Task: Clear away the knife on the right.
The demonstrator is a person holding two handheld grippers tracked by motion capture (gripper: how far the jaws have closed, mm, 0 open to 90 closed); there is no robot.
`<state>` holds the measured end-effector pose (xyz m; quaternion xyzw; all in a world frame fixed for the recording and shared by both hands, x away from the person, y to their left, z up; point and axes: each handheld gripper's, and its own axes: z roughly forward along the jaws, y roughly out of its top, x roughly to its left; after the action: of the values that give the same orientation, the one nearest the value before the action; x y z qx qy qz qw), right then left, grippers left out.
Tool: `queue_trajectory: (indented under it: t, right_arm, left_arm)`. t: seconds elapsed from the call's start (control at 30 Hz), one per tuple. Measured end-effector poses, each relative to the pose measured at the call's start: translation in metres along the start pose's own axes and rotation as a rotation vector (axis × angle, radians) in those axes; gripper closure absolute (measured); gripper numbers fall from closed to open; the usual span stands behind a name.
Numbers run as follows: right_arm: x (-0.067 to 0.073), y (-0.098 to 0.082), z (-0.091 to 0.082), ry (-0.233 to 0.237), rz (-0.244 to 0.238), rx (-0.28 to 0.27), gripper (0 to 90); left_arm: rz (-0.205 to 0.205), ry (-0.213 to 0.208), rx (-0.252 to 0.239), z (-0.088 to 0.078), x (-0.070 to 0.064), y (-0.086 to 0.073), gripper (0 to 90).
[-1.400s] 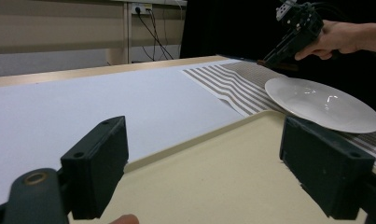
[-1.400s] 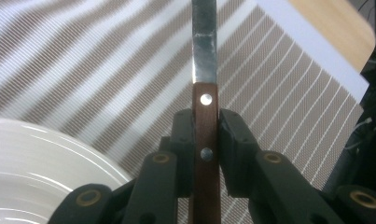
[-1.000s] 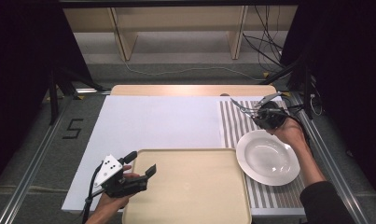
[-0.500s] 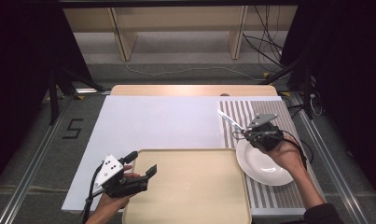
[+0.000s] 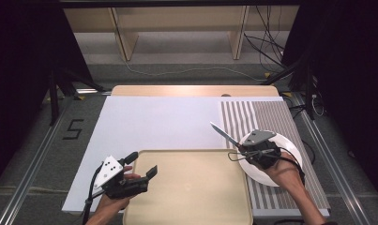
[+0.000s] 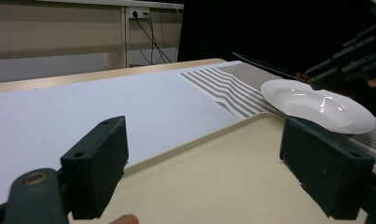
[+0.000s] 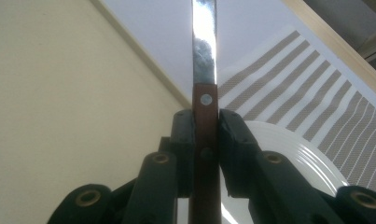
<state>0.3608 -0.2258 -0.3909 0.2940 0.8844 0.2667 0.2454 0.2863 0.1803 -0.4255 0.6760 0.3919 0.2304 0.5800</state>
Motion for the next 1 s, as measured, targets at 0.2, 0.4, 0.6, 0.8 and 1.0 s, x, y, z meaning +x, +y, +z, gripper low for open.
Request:
queue_trajectory:
  t: [0.2,0.4,0.6,0.8,1.0]
  right_arm:
    - [0.016,-0.002,-0.006,0.031,0.001,-0.030,77.3]
    - [0.033,-0.003,-0.007,0.065,-0.016,-0.030,77.3]
    - [0.043,-0.008,-0.011,0.100,0.003,-0.027,77.3]
    - [0.052,-0.014,-0.014,0.131,0.019,-0.028,77.3]
    - [0.070,-0.020,-0.010,0.164,-0.005,0.001,77.3]
  left_arm:
    - [0.002,-0.001,0.002,0.000,0.000,0.000,15.0]
    - [0.001,0.001,-0.001,-0.001,0.001,0.000,15.0]
    - [0.005,-0.001,-0.001,-0.001,0.000,0.001,15.0]
    - [0.006,0.001,0.000,-0.001,0.000,0.000,15.0]
    - [0.005,0.000,0.000,-0.001,0.000,0.000,15.0]
